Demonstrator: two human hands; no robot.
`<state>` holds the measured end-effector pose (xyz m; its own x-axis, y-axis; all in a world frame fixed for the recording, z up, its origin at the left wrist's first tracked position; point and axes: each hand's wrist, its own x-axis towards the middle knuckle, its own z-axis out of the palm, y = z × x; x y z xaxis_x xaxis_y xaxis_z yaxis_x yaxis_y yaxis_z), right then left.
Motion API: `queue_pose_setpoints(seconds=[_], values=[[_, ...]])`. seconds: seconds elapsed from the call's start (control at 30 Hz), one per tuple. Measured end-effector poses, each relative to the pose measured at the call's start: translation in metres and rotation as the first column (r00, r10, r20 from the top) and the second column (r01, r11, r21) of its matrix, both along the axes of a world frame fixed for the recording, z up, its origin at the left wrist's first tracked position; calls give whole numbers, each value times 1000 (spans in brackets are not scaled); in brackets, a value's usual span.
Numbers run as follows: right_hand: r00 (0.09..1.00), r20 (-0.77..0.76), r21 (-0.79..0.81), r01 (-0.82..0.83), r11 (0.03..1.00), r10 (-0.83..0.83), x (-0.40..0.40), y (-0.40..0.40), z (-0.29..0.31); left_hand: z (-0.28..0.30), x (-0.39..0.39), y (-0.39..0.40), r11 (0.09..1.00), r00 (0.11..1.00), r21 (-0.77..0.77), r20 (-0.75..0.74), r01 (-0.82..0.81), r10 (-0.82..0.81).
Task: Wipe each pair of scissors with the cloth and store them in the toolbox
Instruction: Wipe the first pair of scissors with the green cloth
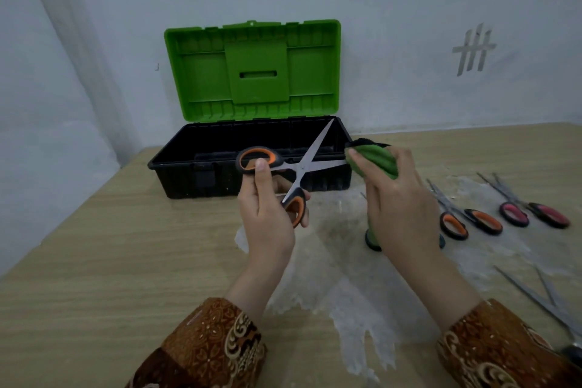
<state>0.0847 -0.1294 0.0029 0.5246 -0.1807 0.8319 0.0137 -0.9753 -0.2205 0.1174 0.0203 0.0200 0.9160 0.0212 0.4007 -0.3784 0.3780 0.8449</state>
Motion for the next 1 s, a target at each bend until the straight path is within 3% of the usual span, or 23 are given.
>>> queue_pose_setpoints(seconds=[0.23,0.33,0.47,0.87,1.0], values=[[997,62,73,37,997,-41,-5,-14,8,1,6,3,1000,1000,2,12,9,-9],[992,101,-67,-76,995,82,-6,-3,11,1,4,2,998,999,64,45,11,-13],[986,7,-241,-159,957,165,-5,16,3,2,1,0,995,996,90,73,47,-54],[997,39,12,63,998,-63,-5,-11,6,7,8,13,980,982,144,110,137,-154],[991,130,71,16,997,-25,-10,-20,12,5,12,13,982,986,156,113,105,-124]])
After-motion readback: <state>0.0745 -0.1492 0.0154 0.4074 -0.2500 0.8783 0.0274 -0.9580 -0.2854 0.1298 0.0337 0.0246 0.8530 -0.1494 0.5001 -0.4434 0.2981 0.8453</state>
